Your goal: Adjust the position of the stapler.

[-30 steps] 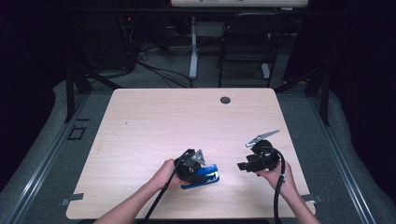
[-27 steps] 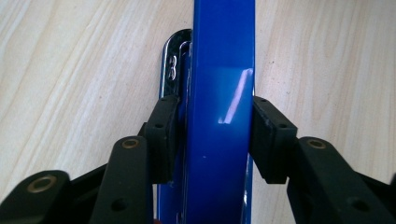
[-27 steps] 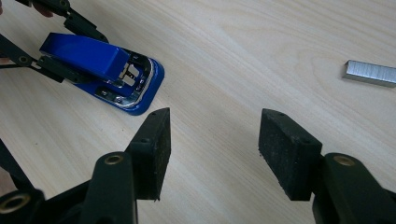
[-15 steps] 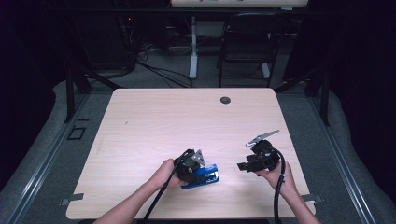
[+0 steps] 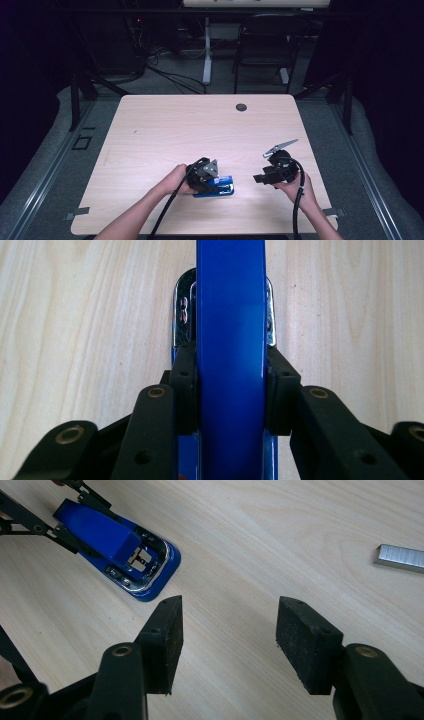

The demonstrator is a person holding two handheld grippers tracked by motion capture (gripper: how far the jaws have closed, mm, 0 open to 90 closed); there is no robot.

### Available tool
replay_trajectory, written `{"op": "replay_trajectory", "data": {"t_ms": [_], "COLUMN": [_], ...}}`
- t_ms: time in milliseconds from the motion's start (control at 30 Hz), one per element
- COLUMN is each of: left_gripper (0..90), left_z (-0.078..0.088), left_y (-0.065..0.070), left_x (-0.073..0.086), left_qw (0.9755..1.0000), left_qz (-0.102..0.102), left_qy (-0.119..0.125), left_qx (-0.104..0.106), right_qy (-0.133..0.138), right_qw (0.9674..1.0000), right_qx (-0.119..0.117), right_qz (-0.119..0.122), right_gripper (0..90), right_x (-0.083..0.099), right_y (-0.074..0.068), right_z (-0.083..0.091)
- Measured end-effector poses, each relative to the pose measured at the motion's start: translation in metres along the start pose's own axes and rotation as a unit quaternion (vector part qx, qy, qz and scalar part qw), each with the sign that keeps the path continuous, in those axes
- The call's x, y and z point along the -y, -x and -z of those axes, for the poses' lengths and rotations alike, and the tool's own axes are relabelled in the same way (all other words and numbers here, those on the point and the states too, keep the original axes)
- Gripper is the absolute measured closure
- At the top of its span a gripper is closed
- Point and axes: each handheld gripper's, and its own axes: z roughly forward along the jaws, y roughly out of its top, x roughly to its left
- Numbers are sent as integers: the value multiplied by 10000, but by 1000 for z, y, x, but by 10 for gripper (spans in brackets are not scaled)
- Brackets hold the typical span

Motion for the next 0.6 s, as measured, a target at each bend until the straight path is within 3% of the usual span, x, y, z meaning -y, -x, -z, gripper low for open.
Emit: {"op": "replay_trajectory", "data": {"t_ms": [133,200,233,333,433,600], "left_gripper": [658,654,649,568,552,638], "left_z": [0,1,0,2,1,-2], "left_y": [-2,-3,-2,-4,-3,1], "left_x": [1,0,0,-2,-6,-8], "left_qw": [10000,9998,9998,9985,9987,9990], "left_qz": [-32,82,154,466,438,414], "left_qy": [48,-17,48,205,198,149], "left_qx": [80,188,70,184,192,-23], "right_qy": [16,32,28,31,32,-29], "right_qw": [10000,10000,10000,10000,10000,10000], "right_qx": [-20,-22,-37,-10,-33,-8], "right_qz": [5,-10,-21,-41,-33,-7], "right_gripper": [446,446,446,452,455,454], "right_x": [0,0,0,1,1,1], "right_y": [-1,-1,-1,0,1,0], "right_z": [-1,-1,0,0,1,0]}}
